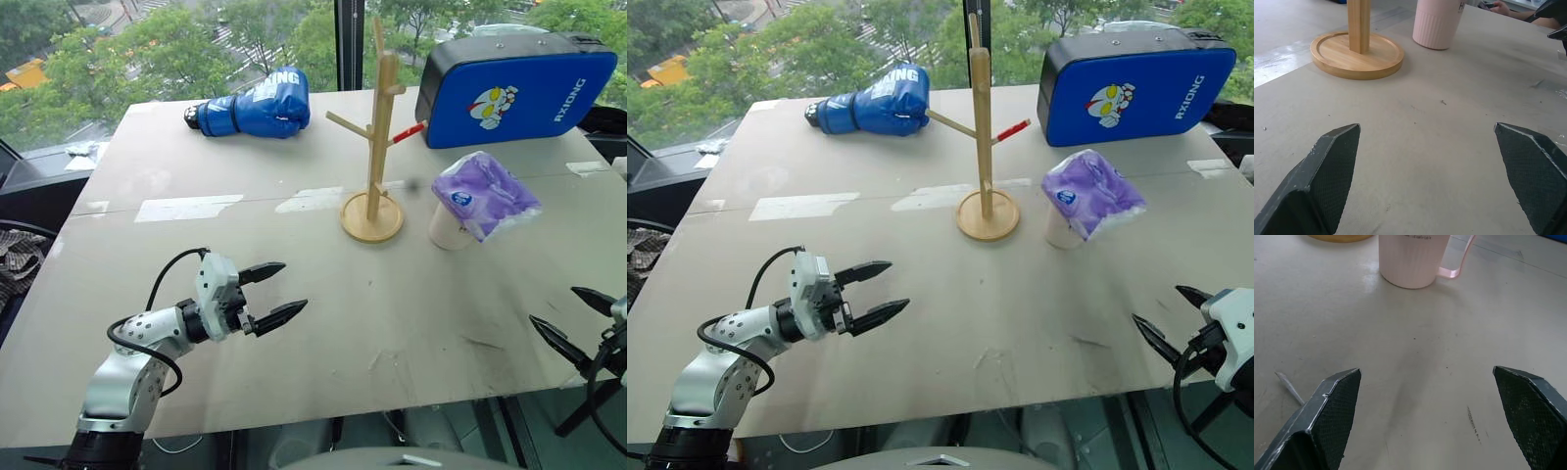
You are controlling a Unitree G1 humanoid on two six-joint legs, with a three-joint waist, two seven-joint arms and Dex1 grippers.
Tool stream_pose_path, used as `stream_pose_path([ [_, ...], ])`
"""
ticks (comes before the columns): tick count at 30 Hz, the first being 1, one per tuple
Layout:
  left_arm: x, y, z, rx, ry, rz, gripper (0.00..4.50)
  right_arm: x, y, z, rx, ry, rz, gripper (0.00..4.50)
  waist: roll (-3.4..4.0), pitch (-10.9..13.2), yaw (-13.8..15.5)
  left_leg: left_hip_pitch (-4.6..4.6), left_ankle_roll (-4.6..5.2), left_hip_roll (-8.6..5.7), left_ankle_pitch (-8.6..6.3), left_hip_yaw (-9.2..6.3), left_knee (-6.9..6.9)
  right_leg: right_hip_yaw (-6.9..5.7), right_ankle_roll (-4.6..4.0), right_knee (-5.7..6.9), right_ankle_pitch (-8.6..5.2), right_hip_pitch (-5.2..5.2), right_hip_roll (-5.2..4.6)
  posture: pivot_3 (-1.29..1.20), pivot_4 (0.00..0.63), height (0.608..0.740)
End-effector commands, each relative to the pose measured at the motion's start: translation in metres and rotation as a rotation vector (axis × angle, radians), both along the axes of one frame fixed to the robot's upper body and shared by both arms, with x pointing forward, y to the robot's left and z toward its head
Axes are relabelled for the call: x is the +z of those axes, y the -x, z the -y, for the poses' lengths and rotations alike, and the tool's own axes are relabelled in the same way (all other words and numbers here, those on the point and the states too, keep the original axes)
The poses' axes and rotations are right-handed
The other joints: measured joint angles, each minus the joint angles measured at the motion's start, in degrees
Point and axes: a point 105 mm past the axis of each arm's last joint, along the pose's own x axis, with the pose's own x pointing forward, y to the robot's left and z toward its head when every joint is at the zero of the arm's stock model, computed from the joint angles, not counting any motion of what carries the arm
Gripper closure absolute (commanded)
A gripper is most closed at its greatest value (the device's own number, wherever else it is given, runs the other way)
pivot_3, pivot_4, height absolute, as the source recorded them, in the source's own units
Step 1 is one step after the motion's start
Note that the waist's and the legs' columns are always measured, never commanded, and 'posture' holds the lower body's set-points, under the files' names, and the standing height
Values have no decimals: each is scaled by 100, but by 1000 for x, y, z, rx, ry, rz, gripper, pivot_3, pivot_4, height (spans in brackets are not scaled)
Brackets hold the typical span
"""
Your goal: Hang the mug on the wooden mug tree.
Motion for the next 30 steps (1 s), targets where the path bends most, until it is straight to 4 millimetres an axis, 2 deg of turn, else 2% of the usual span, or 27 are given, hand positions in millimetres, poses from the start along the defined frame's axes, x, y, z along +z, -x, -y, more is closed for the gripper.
stream_pose_path([
  [1, 14, 4, 2, -68, 33, 37, 0, 29, -14, -10, 32, 40, 132, 126, 0, 0, 0, 0, 0, 0, 0, 0, 0, 0, 0, 0, 0, 0, 0, 0, 150, 740],
  [4, 25, 22, 15, -224, 77, 59, 0, 71, -34, -40, 109, 159, 300, 126, 15, 6, -95, 2, 0, 2, 0, 15, 1, 9, -1, 0, 1, -4, 1, 0, 150, 740],
  [7, 25, 31, 17, -278, 78, 71, 0, 90, -41, -53, 175, 197, 350, 126, 1, 0, -111, 2, 0, 5, 0, 16, -1, -1, 0, -3, 0, -3, -5, 0, 150, 740],
  [10, 25, 35, 15, -285, 89, 70, 0, 98, -47, -61, 218, 255, 357, 126, -7, -2, -27, -10, -3, 19, -1, -8, -1, -28, -3, -18, 1, -2, 5, 0, 150, 740],
  [15, 26, 36, 15, -278, 110, 98, 0, 96, -64, -73, 252, 337, 369, 126, -6, -2, 2, -21, 1, 16, -3, -7, -2, -33, -4, -44, 3, -1, 0, 0, 150, 740],
  [17, 29, 40, 14, -294, 131, 118, 0, 90, -73, -74, 267, 407, 365, 126, -5, -1, -3, -20, 1, 17, -4, -6, -2, -33, -4, -46, 3, 1, 0, 0, 150, 740],
  [22, 30, 48, 19, -306, 156, 128, 0, 72, -95, -72, 272, 495, 327, 126, -4, 0, -9, -20, 2, 17, -4, -2, -2, -32, -4, -47, 3, 1, 0, 0, 150, 740],
  [27, 32, 51, 27, -279, 154, 141, 0, 67, -109, -71, 253, 497, 309, 126, -4, 1, -8, -20, 2, 17, -4, -2, -2, -29, -4, -47, 3, 1, 0, 0, 150, 740],
  [29, 33, 53, 31, -272, 154, 146, 0, 69, -111, -72, 251, 489, 310, 640, -4, 1, -5, -20, 2, 17, -4, -2, -2, -28, -4, -47, 3, 0, 0, 0, 150, 740],
  [30, 34, 53, 32, -269, 154, 147, 0, 69, -112, -73, 252, 487, 311, 1048, -4, 1, -2, -21, 2, 17, -4, -3, -2, -29, -4, -47, 3, 0, 0, 0, 150, 740],
])
